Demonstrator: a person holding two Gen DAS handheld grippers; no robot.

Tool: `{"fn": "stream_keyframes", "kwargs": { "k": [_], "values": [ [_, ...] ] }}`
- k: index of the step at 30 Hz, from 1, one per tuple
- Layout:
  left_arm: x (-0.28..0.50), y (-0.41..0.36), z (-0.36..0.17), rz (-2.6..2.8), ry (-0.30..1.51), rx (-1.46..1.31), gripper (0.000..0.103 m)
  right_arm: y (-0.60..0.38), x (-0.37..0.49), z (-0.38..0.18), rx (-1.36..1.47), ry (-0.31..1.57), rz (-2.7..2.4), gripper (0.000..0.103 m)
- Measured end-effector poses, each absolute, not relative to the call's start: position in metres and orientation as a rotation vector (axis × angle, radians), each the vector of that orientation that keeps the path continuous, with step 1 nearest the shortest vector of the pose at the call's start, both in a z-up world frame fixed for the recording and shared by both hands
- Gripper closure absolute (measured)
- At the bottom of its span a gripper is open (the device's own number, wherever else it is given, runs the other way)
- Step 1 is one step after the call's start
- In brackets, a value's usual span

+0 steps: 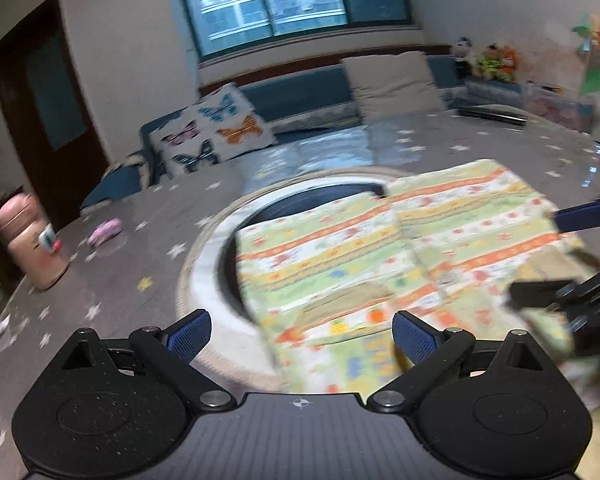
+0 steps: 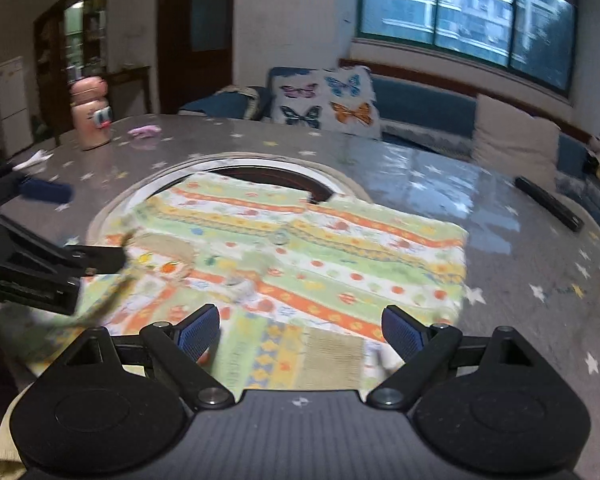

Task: Fold clothes
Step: 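Move the right gripper to the other khaki cuff at the shirt side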

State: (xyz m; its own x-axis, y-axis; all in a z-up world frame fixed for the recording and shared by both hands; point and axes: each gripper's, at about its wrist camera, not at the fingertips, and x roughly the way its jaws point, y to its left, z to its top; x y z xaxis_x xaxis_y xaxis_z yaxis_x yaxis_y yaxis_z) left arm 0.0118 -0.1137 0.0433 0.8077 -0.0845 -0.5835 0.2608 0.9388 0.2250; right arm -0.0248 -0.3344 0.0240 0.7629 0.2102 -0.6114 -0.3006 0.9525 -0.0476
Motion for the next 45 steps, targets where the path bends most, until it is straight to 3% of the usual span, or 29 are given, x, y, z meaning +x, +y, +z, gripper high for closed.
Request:
{"fn": "stream_keyframes", "kwargs": {
  "k": [26, 45],
  "values": [
    [-0.06, -0.117, 0.025, -0.256, 0.51, 0.534, 0.002, -0.365, -0.098, 0.019, -0.245, 0.695, 0.256, 0.012],
    [-0.095, -0.107, 0.026, -0.345, 0.449, 0.605, 0.002, -0.334, -0.096, 0.018, -0.278, 0.667, 0.372, 0.012]
  ]
}}
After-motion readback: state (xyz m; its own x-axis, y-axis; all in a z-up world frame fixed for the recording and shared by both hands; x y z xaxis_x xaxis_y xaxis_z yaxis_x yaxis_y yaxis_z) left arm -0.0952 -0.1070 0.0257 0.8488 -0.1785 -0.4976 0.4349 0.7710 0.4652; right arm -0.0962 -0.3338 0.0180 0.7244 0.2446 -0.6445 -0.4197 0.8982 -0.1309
